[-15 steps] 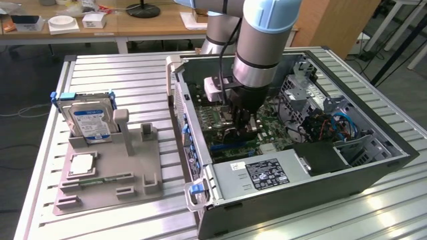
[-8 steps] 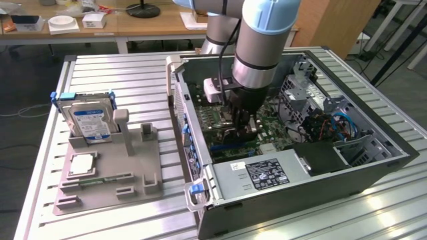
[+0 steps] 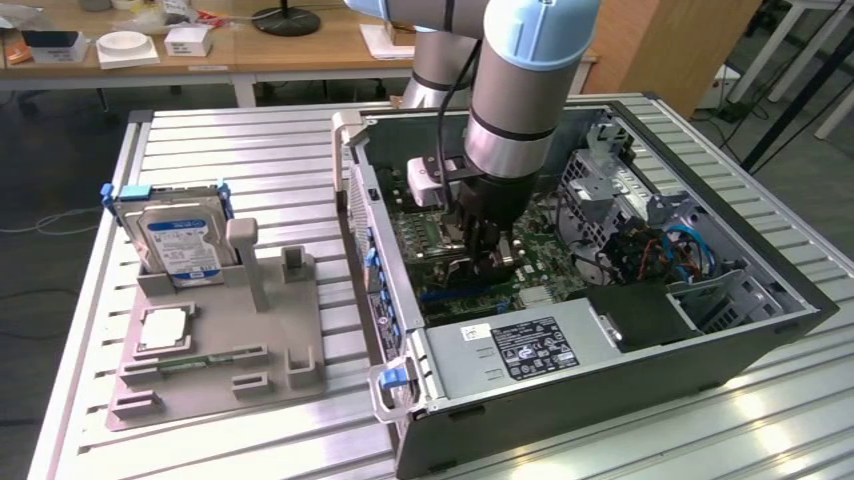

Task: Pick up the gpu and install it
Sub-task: 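Insert the gpu into the slot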

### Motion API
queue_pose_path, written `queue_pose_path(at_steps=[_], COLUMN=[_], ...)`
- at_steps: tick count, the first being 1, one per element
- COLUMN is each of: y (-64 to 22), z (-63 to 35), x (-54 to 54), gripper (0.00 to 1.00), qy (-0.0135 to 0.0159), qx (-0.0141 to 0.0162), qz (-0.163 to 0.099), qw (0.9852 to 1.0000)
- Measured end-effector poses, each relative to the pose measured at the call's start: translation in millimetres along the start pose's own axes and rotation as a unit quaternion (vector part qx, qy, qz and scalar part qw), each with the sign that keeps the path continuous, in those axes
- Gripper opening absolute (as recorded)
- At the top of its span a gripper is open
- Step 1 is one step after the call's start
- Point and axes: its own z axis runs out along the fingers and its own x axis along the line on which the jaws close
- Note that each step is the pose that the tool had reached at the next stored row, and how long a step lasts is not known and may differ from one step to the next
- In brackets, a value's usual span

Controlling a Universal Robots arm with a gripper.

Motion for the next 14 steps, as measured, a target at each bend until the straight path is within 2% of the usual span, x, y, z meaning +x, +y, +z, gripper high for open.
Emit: queue_pose_path(at_steps=[6, 11, 14], y=[0.0, 1.8, 2.2], z=[0.0, 0.8, 2.8], x=[0.0, 0.1, 0.2], gripper=[0.26, 0.26, 0.26], qy=[0.0, 0.0018, 0.0026], qx=[0.0001, 0.0018, 0.004], qz=[0.0, 0.0, 0.0], qw=[1.0, 1.0, 1.0])
